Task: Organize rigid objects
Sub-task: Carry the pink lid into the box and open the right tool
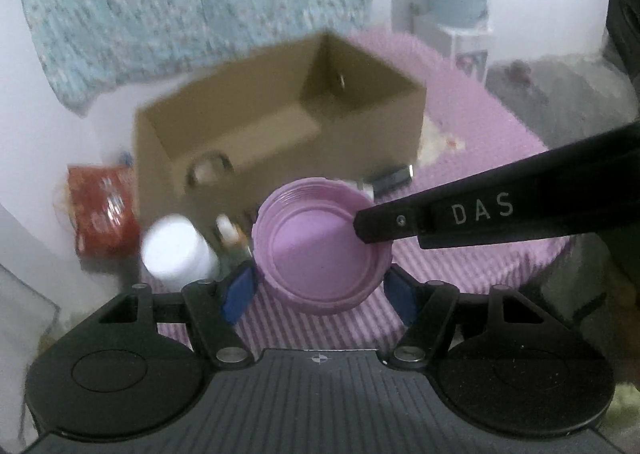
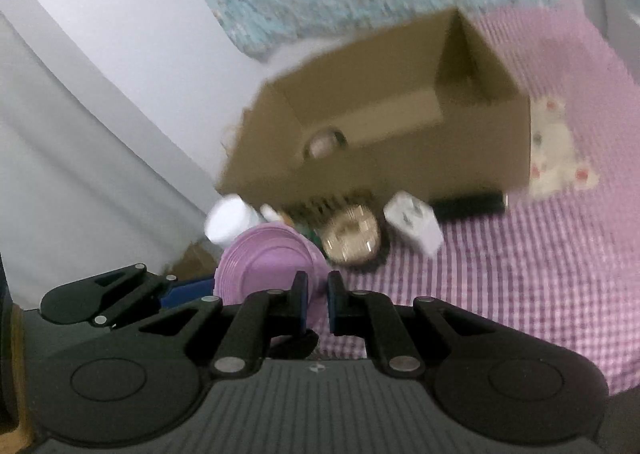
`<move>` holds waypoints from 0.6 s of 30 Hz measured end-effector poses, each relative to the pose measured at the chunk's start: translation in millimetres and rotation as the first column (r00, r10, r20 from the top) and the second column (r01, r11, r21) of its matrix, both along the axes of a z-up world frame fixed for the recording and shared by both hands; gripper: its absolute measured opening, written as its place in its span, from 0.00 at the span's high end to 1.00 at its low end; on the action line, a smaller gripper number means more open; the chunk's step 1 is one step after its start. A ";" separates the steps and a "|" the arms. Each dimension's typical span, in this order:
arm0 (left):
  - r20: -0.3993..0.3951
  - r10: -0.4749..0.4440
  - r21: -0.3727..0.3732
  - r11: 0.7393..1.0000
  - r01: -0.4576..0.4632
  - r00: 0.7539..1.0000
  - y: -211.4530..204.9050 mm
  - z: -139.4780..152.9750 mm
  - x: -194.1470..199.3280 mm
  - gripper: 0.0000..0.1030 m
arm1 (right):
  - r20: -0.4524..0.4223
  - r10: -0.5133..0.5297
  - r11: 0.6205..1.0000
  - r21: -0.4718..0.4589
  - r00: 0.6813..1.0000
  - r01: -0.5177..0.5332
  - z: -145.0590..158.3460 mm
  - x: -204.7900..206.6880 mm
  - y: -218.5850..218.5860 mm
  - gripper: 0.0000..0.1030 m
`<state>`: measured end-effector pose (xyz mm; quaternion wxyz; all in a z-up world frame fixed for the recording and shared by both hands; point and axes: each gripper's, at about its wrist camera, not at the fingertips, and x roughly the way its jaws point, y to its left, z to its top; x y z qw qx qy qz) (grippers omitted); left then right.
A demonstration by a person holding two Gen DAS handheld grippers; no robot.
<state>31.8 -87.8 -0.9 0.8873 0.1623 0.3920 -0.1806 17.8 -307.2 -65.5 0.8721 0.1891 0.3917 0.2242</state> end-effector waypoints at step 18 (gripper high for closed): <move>-0.086 0.170 -0.050 0.983 -0.175 0.982 -22.4 17.1 146.9 0.32 | 0.010 0.163 0.986 -0.033 0.987 -0.162 49.7 171.7 -14.8 0.89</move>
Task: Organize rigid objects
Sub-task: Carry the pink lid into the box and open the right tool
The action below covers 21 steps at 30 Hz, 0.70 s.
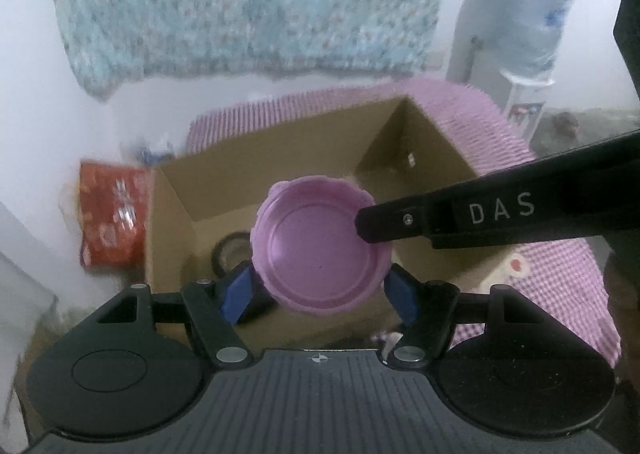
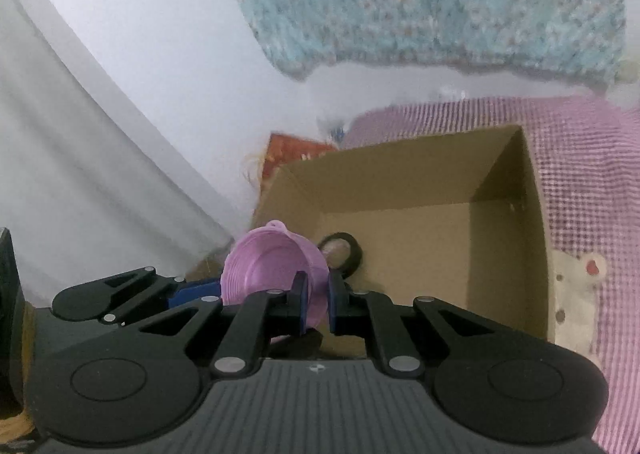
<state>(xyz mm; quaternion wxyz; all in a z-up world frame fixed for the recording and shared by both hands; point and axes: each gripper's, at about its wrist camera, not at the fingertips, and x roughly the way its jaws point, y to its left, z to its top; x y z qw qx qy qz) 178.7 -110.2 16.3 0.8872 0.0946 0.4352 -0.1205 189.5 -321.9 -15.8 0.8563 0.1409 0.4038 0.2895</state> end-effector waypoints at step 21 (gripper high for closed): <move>-0.221 0.035 0.110 0.994 -0.011 0.975 -17.7 -69.9 55.8 0.25 | -0.400 0.048 0.991 -0.097 0.915 -0.095 -117.3 108.5 27.6 0.88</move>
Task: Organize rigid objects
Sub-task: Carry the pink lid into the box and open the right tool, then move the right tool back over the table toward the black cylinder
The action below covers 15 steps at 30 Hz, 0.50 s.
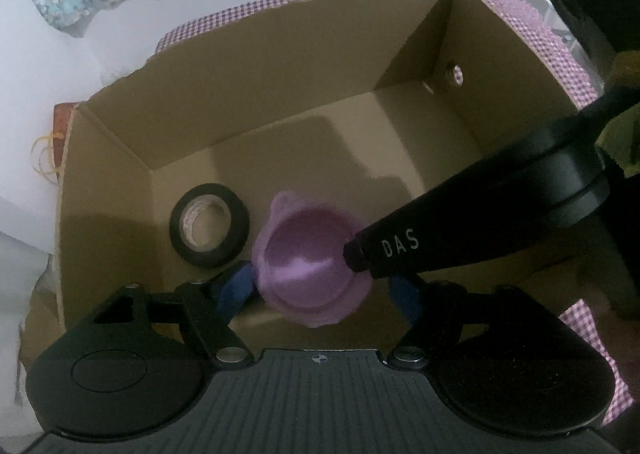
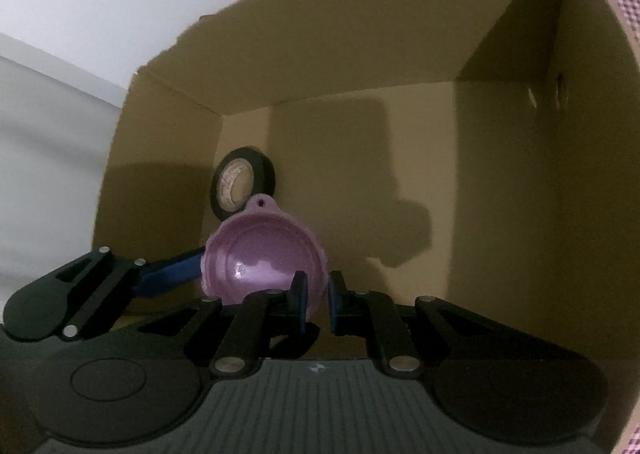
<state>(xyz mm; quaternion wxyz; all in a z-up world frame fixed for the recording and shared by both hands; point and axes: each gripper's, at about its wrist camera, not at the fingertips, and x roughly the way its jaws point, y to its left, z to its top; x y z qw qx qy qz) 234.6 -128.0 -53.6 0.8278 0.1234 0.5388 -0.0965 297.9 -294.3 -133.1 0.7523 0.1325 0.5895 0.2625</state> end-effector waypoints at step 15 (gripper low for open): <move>0.134 -0.002 -0.160 0.987 0.024 0.991 10.5 70.2 -45.6 0.24 | 0.168 -0.199 0.945 0.293 0.966 0.144 74.4 -67.3 -68.6 0.86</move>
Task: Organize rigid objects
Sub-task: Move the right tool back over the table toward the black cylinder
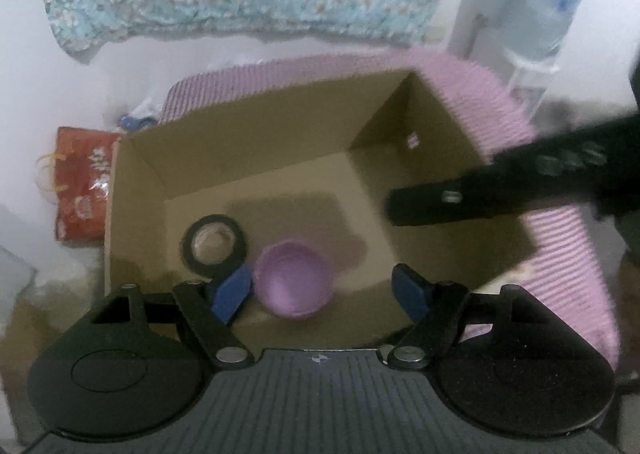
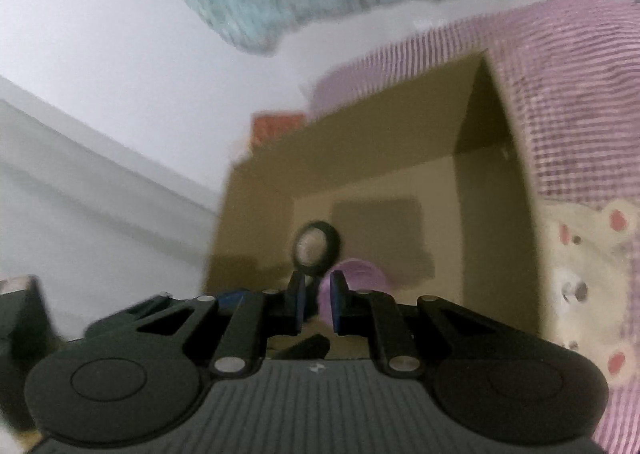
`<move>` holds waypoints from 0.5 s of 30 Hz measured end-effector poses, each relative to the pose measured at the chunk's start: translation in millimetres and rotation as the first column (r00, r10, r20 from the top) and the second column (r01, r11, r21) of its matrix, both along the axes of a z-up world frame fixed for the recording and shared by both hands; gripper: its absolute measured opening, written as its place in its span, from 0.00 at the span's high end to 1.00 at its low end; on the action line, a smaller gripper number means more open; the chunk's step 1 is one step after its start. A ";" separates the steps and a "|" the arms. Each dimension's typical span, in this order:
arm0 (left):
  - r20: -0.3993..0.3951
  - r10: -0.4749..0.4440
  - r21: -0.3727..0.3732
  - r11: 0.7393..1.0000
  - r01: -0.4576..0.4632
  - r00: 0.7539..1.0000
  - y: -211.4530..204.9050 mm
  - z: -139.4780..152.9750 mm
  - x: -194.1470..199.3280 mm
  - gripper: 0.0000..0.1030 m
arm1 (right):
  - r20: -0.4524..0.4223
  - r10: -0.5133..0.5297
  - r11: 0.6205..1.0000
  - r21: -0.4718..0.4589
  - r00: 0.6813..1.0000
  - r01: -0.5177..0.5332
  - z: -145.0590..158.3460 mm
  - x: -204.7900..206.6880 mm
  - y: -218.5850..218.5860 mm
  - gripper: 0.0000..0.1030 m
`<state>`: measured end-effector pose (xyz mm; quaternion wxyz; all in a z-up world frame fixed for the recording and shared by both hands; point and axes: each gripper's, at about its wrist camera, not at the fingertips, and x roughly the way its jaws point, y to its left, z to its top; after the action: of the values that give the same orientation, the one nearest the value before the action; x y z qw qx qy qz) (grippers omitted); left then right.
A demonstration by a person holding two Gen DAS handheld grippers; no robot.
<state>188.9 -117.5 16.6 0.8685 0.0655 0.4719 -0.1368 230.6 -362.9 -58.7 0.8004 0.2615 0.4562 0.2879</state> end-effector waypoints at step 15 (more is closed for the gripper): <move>0.117 -0.215 -0.036 0.975 0.220 0.970 -40.8 -10.9 -99.9 0.28 | -0.040 -0.326 0.941 0.078 0.945 0.328 -49.3 -143.6 -95.5 0.85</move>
<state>89.0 -158.2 5.6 0.8748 0.1034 0.4086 -0.2388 87.0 -458.4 -107.9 0.8192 0.3706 0.4048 0.1663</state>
